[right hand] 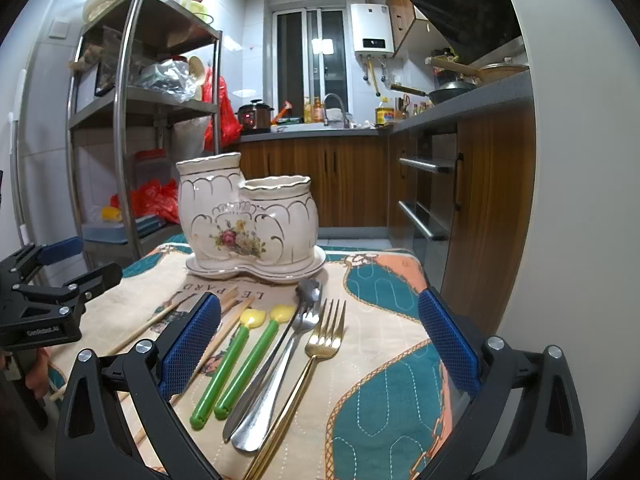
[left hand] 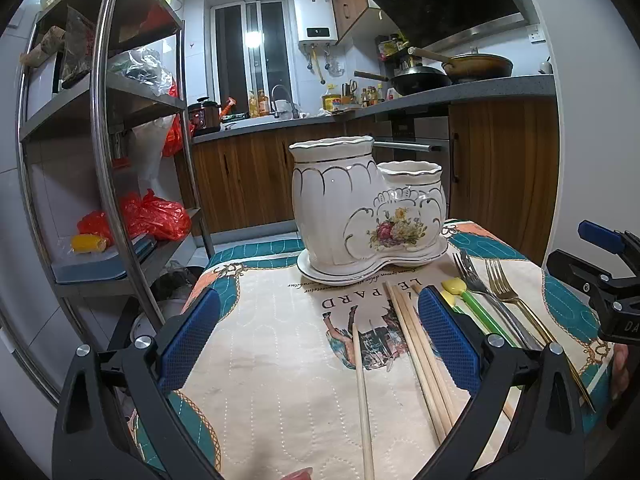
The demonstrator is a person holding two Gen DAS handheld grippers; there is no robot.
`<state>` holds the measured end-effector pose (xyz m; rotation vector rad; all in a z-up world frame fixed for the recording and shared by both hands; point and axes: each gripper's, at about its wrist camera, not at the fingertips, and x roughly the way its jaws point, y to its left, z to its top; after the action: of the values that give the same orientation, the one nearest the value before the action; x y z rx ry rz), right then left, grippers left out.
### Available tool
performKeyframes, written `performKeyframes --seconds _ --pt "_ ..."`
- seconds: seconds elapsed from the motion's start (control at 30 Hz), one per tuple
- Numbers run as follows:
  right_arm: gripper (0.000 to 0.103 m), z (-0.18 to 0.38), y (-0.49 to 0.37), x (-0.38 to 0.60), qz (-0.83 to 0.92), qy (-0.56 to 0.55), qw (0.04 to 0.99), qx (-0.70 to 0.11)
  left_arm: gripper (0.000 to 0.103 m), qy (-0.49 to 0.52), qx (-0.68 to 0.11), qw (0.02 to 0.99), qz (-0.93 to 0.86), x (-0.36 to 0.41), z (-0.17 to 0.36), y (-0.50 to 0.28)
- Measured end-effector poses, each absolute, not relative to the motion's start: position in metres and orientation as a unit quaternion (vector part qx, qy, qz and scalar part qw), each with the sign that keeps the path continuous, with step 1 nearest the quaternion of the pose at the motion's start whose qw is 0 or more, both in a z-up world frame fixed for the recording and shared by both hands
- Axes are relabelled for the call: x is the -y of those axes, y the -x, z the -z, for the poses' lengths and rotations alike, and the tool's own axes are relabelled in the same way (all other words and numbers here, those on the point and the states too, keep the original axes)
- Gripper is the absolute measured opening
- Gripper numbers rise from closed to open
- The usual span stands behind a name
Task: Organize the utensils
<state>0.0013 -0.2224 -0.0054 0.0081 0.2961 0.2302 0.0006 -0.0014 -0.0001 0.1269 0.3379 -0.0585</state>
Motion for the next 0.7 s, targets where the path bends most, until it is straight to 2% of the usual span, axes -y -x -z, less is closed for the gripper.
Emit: performKeyframes --seconds 0.7 --pt "0.098 0.0056 -0.0013 0.2212 -0.114 -0.004 0.982 -0.148 0.098 -0.052 -0.174 0.983 0.036 0.0013 0.0008 -0.0024"
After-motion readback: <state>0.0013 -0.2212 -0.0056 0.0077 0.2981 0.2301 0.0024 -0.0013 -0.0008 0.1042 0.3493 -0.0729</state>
